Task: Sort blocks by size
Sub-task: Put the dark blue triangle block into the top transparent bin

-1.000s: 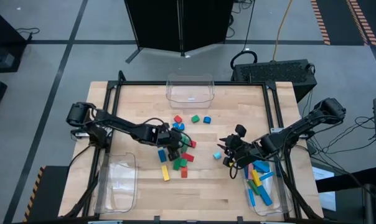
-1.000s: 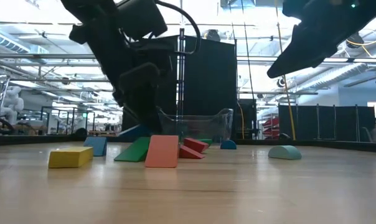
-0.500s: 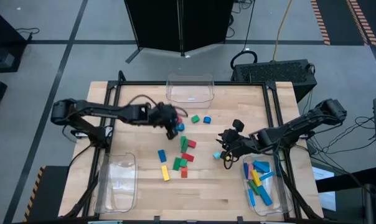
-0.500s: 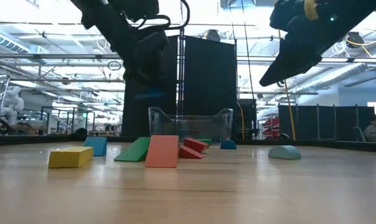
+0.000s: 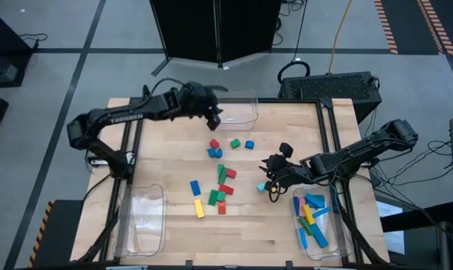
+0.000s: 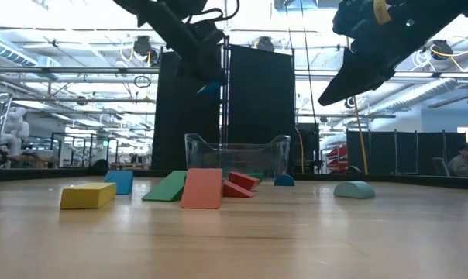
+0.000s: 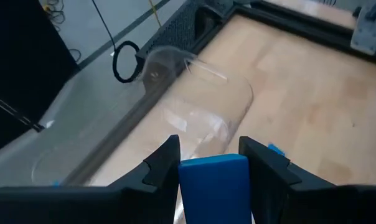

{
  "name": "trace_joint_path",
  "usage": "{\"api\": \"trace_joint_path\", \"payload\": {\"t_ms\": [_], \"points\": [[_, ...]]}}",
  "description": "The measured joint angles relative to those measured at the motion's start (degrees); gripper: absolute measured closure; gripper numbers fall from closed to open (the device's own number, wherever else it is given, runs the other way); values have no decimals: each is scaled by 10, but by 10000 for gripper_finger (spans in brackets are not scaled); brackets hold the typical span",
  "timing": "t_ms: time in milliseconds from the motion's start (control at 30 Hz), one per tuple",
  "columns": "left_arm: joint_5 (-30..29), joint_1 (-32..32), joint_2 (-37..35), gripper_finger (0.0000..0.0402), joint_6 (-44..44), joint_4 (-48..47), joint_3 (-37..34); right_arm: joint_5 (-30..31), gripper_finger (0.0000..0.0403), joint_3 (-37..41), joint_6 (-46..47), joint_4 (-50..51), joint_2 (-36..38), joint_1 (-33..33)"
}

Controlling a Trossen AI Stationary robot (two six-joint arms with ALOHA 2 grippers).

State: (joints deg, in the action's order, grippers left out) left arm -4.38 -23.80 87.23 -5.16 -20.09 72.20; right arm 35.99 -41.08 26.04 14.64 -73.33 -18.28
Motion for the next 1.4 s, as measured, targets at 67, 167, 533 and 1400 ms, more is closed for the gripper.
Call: {"api": "trace_joint_path", "payload": {"t_ms": [67,167,533,1400], "points": [[16,-15,11,259,0,-1,15,0,298,0,1,-2,0,0],[28,-35,29,259,0,2,34,2,298,0,0,-6,0,0],[103,-93,125,259,0,0,83,5,298,0,0,-12,0,2],[115,-100,261,224,91,25,130,1,298,0,-4,-11,0,2]]}}
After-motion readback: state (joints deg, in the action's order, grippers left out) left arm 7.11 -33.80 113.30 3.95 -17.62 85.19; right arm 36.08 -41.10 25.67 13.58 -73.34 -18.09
